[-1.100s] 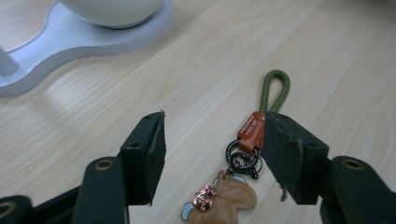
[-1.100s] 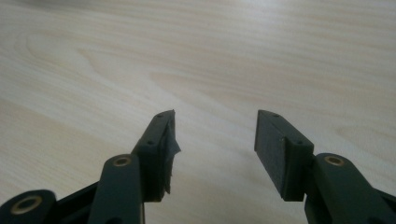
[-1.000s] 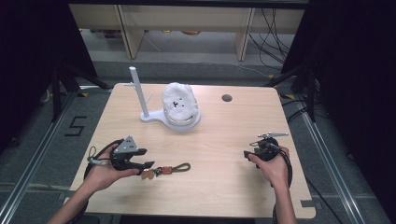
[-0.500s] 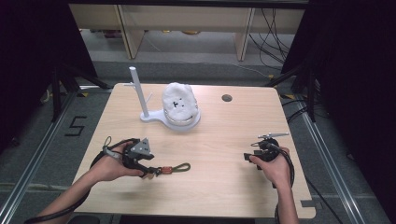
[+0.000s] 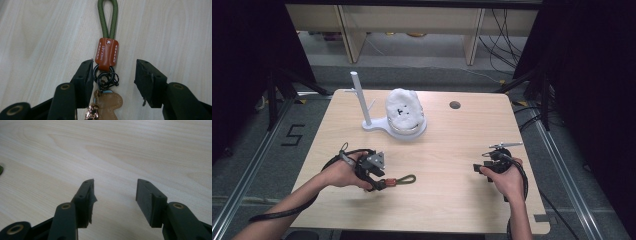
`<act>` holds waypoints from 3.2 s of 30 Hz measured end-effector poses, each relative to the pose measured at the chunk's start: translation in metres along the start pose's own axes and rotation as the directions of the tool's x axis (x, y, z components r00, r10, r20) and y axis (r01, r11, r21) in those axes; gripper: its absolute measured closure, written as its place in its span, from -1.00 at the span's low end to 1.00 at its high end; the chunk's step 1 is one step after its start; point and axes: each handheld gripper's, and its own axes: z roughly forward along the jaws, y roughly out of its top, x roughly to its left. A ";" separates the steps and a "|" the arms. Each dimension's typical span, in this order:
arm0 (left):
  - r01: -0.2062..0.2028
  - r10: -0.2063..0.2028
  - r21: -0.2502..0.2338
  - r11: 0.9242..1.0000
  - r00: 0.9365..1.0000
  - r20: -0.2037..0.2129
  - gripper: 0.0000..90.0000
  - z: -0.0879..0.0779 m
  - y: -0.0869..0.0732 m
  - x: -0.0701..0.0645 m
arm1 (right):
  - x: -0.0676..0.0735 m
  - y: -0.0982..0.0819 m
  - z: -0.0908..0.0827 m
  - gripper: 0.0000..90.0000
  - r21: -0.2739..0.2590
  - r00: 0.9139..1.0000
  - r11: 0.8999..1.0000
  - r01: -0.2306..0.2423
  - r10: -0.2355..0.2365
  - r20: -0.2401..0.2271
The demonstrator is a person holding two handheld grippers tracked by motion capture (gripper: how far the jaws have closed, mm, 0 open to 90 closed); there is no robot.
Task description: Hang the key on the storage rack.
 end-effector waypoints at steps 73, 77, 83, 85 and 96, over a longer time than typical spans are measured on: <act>-0.101 0.096 0.205 0.974 0.995 0.032 0.47 0.030 0.026 0.007 | 0.008 0.000 0.004 0.15 -0.003 0.999 1.000 -0.006 0.005 -0.042; -0.071 0.071 0.196 0.978 0.997 0.002 0.48 0.029 0.025 0.004 | 0.008 -0.001 0.004 0.15 -0.001 0.999 1.000 -0.007 0.007 -0.046; -0.019 0.021 0.144 0.989 1.000 -0.017 0.50 0.027 0.016 0.000 | 0.007 -0.001 0.005 0.15 -0.001 0.999 1.000 -0.009 0.009 -0.046; -0.009 0.012 0.135 0.991 1.000 -0.023 0.50 0.026 0.014 -0.002 | 0.008 -0.001 0.005 0.15 -0.002 0.999 1.000 -0.009 0.009 -0.046; 0.093 -0.095 -0.037 0.995 0.993 -0.072 0.51 0.025 0.004 -0.012 | 0.006 -0.003 0.007 0.15 -0.002 0.999 1.000 -0.011 0.011 -0.042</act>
